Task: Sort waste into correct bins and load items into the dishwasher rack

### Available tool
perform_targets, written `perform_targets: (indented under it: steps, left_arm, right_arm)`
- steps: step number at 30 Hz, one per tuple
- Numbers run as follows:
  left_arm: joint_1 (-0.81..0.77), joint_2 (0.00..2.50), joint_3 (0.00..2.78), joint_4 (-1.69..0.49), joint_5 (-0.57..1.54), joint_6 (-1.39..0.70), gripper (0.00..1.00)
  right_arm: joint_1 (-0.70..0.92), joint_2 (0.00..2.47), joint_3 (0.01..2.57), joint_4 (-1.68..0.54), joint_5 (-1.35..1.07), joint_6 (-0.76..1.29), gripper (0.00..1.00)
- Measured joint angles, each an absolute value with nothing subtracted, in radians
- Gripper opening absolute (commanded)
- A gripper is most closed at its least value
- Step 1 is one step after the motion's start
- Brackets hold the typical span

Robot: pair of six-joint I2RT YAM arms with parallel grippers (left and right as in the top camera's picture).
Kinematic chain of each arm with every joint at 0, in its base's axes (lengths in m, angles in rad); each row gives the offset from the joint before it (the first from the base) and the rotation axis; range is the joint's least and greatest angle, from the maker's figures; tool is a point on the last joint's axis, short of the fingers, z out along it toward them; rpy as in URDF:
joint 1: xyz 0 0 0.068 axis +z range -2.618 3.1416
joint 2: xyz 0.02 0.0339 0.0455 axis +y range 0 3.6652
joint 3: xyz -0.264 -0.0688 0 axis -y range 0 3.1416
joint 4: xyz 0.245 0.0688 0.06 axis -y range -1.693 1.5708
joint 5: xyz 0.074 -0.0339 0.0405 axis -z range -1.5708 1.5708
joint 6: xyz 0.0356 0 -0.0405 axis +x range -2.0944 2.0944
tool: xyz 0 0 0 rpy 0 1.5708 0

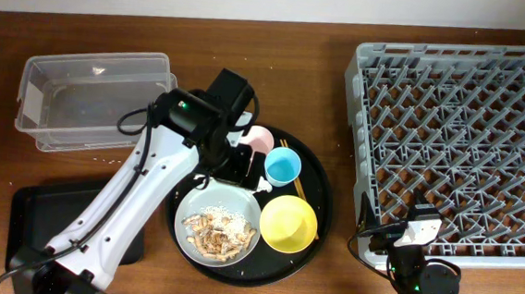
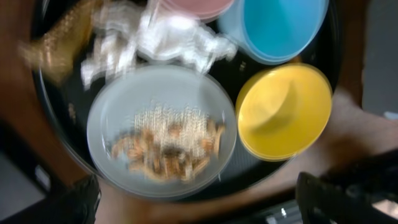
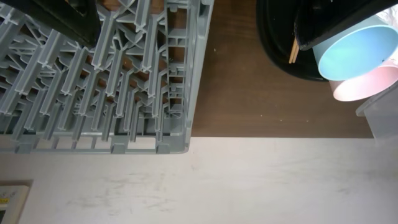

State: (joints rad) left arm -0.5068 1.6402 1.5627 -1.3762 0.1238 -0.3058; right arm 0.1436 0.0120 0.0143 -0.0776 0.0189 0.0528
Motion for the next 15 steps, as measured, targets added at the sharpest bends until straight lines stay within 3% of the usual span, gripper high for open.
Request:
perform_targets:
  steps: [5, 15]
  left_arm:
    - [-0.557, 1.64, 1.563, -1.407, 0.131, -0.441, 1.0]
    - [-0.811, 1.64, 1.563, -1.397, 0.039, -0.571, 1.0]
  right_arm:
    - [0.144, 0.012, 0.014, -0.078, 0.019, 0.053, 0.98]
    - [0.144, 0.012, 0.014, -0.078, 0.019, 0.053, 0.98]
